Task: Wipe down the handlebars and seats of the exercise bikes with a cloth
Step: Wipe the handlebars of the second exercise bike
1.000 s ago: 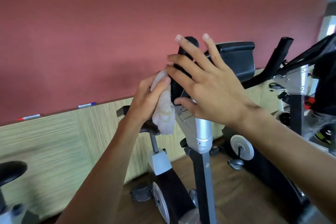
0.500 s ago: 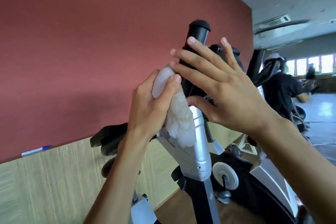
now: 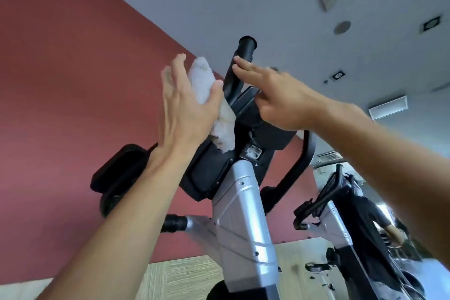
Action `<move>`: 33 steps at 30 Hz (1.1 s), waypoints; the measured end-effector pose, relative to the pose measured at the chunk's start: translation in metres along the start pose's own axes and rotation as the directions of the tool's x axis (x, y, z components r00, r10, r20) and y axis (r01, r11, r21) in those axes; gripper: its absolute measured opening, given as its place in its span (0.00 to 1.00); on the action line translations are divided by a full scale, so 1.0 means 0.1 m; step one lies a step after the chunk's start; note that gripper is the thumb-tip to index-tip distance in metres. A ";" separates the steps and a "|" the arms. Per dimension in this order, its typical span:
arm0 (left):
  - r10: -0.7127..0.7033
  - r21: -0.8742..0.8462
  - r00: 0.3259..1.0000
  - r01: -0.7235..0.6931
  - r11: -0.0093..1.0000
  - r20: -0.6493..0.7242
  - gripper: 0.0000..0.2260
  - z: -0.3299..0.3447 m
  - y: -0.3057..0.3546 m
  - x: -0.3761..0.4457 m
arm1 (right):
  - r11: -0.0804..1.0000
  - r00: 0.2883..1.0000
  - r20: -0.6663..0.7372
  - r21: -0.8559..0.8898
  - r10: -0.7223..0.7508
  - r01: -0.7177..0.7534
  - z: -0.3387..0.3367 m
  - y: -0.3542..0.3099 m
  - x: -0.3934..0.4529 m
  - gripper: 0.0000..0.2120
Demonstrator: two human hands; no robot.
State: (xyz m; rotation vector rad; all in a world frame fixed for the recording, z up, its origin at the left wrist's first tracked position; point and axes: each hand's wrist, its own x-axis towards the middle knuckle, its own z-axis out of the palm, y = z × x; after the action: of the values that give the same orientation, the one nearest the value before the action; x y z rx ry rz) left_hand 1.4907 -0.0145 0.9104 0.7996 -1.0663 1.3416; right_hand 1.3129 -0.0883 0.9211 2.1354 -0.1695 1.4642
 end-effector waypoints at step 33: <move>0.415 0.579 0.908 -0.307 0.756 -0.061 0.32 0.06 -0.27 -0.44 | 0.994 0.995 0.008 0.039 0.097 -0.097 0.31 -0.32 -0.26 0.44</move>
State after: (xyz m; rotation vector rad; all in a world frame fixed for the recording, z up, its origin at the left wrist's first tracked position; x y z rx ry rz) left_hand 1.5199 -0.0385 0.8752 0.8897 -0.6925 2.0830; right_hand 1.3410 -0.0821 0.8785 2.1907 -0.2518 1.5282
